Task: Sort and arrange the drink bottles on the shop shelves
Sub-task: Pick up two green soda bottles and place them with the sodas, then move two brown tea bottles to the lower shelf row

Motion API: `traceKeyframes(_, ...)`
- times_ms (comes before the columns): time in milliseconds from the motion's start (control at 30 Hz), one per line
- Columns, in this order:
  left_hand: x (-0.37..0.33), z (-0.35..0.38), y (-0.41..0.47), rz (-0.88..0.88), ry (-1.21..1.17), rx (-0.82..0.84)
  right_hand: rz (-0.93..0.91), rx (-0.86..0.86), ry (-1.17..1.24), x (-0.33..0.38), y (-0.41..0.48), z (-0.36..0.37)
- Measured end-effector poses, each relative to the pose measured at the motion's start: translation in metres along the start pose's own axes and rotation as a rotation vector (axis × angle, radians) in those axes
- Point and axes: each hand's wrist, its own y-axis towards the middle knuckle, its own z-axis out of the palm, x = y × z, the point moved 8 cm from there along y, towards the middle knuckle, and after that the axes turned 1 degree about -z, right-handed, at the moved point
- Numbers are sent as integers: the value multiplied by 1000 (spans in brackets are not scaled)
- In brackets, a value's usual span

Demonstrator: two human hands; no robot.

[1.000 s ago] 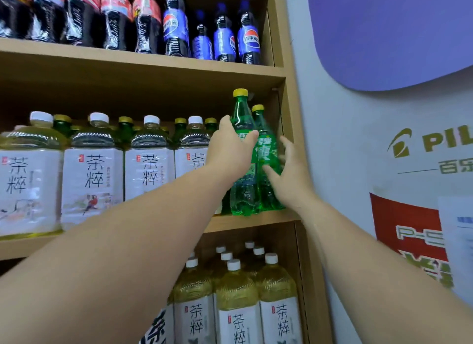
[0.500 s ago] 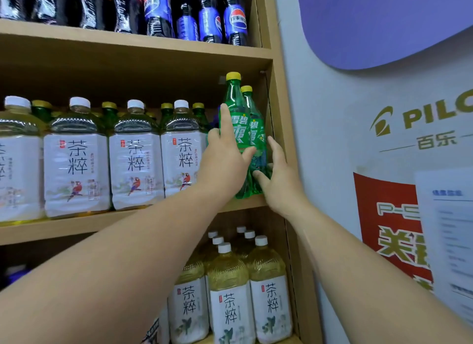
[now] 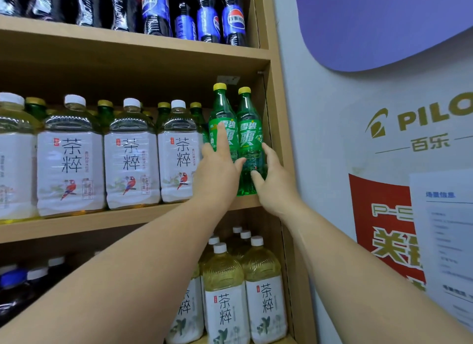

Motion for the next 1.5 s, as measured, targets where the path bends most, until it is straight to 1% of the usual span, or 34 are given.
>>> traceKeyframes(100,-2,2,-5,44,98,13,6,12,-18,-3,-1,2)
traceKeyframes(200,-3,8,-23,110,186,109,-13,-7,-30,-4,-1,-3)
traceKeyframes(267,0,11,-32,145,216,138,-11,-15,-37,-5,-1,-5)
traceKeyframes(433,6,18,-26,127,312,153,5,-26,-121,-3,-3,0)
traceKeyframes(567,5,18,-32,148,316,168,5,-20,-157,-1,-5,1)
traceKeyframes(667,6,10,-45,178,256,198,4,-23,-158,4,-7,0)
traceKeyframes(767,7,-16,-55,253,146,156,-62,-153,-121,23,-15,-9)
traceKeyframes(833,11,-47,-57,322,102,52,-166,-247,-106,47,-21,-12)
traceKeyframes(867,16,-64,-55,344,107,-12,-221,-259,-103,60,-23,-9)
traceKeyframes(967,48,-111,-38,310,234,-178,-329,-174,-64,97,-19,11)
traceKeyframes(1067,81,-154,-11,231,442,-259,-389,-74,-56,128,-5,32)
traceKeyframes(1133,95,-167,7,198,606,-215,-411,-13,-88,143,7,43)
traceKeyframes(1267,115,-157,36,109,795,4,-384,127,-217,164,26,66)
traceKeyframes(1333,121,-146,43,70,806,112,-348,189,-312,166,33,79)
traceKeyframes(1400,124,-138,46,41,765,176,-317,237,-392,165,37,89)
traceKeyframes(1500,123,-138,51,40,726,154,-308,219,-435,163,42,94)
